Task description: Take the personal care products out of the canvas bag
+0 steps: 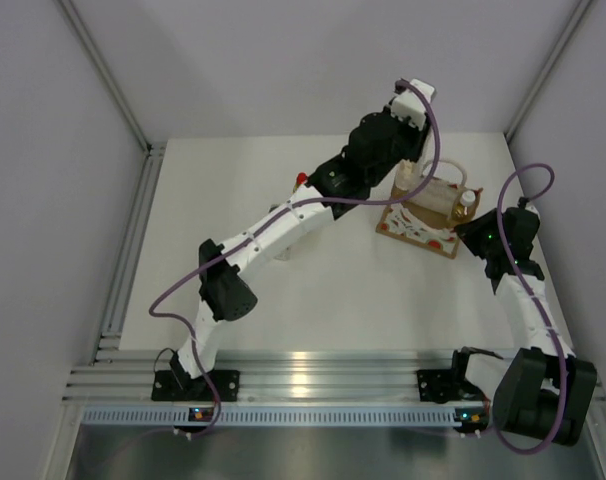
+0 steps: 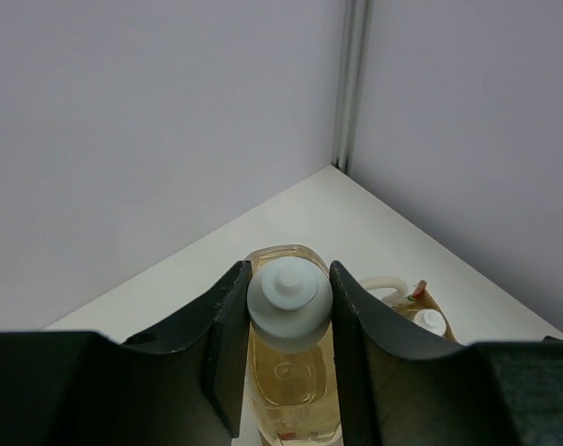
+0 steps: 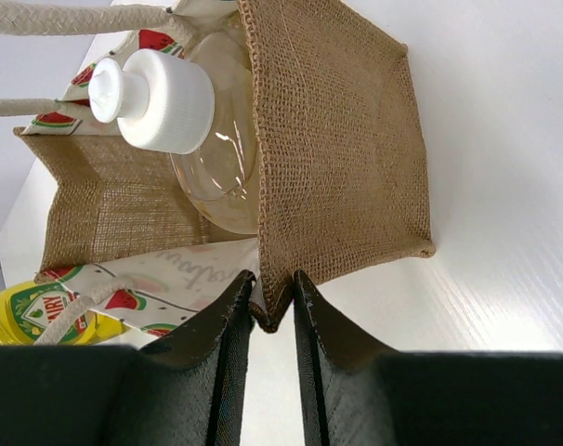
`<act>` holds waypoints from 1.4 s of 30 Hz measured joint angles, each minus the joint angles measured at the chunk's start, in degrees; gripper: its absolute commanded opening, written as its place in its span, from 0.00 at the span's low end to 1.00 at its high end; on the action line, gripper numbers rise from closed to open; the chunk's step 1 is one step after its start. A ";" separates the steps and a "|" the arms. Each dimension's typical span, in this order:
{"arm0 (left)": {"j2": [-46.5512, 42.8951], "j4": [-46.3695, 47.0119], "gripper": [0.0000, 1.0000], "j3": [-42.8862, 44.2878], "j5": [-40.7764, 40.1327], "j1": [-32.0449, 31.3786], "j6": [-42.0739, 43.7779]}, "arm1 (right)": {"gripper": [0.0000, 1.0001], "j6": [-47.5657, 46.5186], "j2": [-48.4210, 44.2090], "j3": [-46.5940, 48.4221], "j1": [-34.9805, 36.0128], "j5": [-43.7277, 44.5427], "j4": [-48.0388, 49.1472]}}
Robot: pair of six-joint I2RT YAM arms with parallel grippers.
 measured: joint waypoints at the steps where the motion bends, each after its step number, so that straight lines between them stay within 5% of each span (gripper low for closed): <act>1: -0.90 -0.61 0.00 0.00 -0.31 0.66 0.00 | 0.22 -0.04 0.00 0.00 0.00 0.00 0.00; 8: -10.64 -1.90 0.00 -7.58 -1.07 8.39 -1.11 | 0.22 -0.42 0.00 0.02 -0.11 0.00 0.00; 18: -24.65 -4.92 0.00 -22.73 -0.26 30.32 -5.88 | 0.22 -0.92 0.48 0.44 -0.13 -0.04 -0.07; 24: -29.05 -4.37 0.00 -31.01 0.20 37.88 -8.98 | 0.22 -0.94 0.68 0.59 -0.22 -0.07 -0.07; 33: -32.98 7.43 0.00 -56.04 -0.59 39.45 -9.73 | 0.22 -0.94 1.40 1.20 -0.37 -0.39 -0.09; 42: -33.22 17.92 0.00 -71.80 -2.58 36.24 -8.96 | 0.22 -1.40 1.44 1.20 -0.42 -0.76 -0.09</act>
